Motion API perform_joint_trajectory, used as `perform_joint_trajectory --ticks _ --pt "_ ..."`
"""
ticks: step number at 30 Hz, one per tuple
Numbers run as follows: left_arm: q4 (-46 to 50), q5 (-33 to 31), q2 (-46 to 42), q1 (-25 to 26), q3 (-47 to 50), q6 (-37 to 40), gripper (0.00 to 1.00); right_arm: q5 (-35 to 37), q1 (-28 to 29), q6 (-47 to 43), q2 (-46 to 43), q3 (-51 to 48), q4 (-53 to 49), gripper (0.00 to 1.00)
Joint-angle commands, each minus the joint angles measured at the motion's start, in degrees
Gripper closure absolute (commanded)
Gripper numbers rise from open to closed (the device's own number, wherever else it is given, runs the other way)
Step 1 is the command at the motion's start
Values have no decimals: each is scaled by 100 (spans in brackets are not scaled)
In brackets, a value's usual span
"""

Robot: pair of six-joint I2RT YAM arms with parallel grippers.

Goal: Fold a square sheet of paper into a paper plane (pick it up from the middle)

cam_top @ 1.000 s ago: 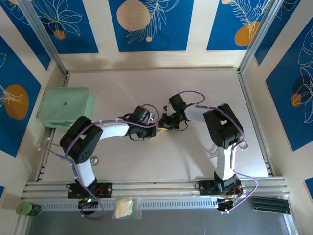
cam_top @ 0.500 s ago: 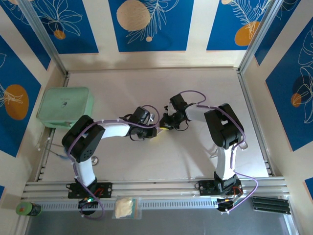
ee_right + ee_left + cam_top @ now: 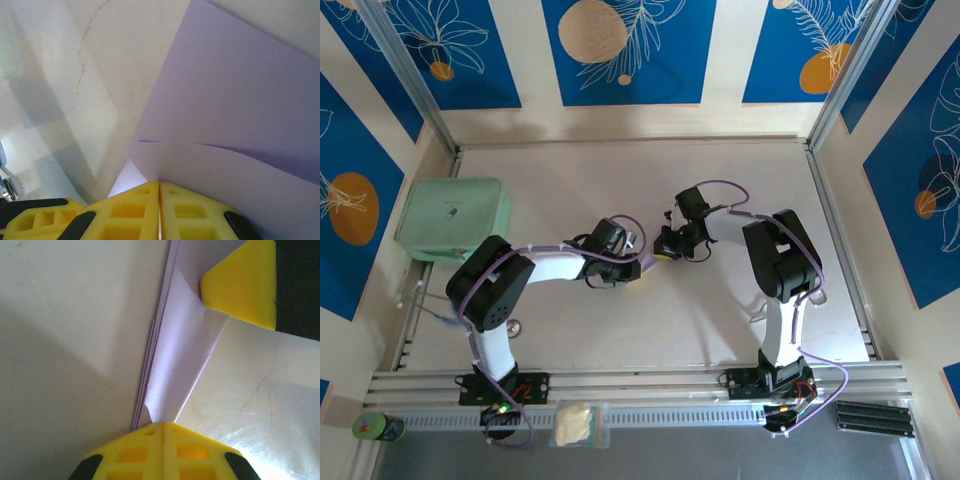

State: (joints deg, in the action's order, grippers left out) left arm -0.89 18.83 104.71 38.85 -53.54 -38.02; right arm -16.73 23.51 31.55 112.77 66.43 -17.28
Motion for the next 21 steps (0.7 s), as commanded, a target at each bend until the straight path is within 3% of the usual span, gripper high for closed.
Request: perform_joint_trajectory --ticks 1,12,21 --pt "180 95 -151 -27 -83 25 98 221 63 -96 254 -11 -276 90" --pt "9 28 417 -35 -617 53 96 -76 260 97 170 -148 -128 90" --pt "211 -105 516 -28 -428 39 100 -85 104 98 159 -98 3 90"
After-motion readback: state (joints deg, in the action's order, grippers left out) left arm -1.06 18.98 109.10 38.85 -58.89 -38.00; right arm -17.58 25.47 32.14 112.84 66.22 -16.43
